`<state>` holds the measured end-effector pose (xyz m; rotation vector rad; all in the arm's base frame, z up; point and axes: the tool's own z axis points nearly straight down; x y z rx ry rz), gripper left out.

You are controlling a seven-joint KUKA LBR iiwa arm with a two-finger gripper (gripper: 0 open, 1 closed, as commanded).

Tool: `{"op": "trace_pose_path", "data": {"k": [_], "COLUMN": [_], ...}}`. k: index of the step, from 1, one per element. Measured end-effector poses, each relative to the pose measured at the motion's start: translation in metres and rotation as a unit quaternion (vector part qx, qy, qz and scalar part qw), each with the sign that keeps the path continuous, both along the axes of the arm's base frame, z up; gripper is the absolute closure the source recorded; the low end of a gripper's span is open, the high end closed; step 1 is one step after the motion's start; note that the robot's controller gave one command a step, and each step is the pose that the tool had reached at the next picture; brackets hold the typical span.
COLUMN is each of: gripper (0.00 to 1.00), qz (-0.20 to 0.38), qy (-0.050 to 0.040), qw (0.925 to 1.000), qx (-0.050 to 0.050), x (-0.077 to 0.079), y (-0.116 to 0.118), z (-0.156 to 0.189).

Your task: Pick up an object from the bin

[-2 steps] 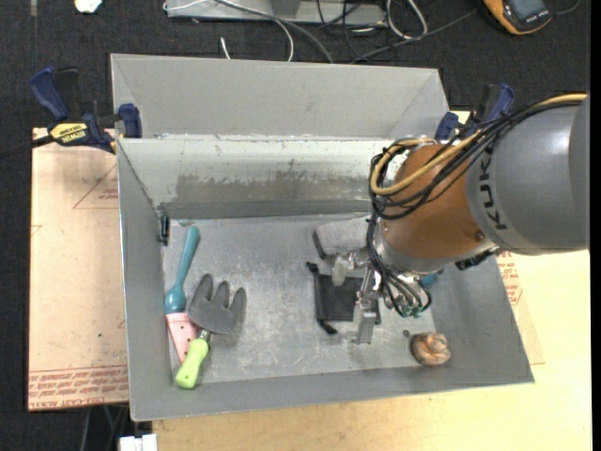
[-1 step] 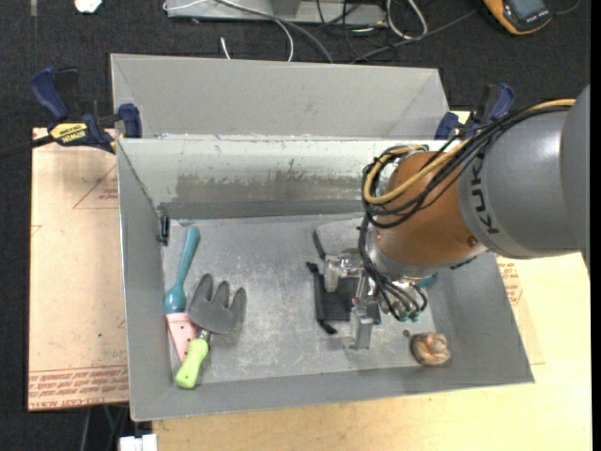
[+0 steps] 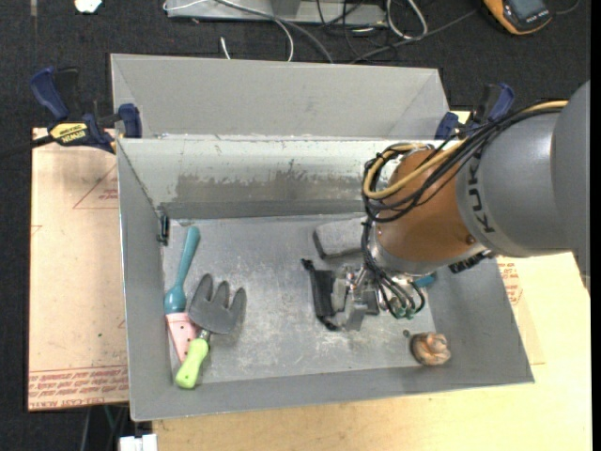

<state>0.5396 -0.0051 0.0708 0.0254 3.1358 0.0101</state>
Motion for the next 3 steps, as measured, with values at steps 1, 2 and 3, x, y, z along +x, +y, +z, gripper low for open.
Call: {"op": "trace_pose_path", "data": {"k": [1,2,3], "gripper": [1.0,1.0,1.0], "qz": [0.0,0.0,-0.016], "qy": [0.0,0.0023,0.0026], "qw": [1.0,1.0,0.9999], "qx": [0.0,0.0,0.001], "x": [0.0,-0.008,0.001], "y": [0.0,0.005,0.005], "z": [0.0,0.058,0.141]}}
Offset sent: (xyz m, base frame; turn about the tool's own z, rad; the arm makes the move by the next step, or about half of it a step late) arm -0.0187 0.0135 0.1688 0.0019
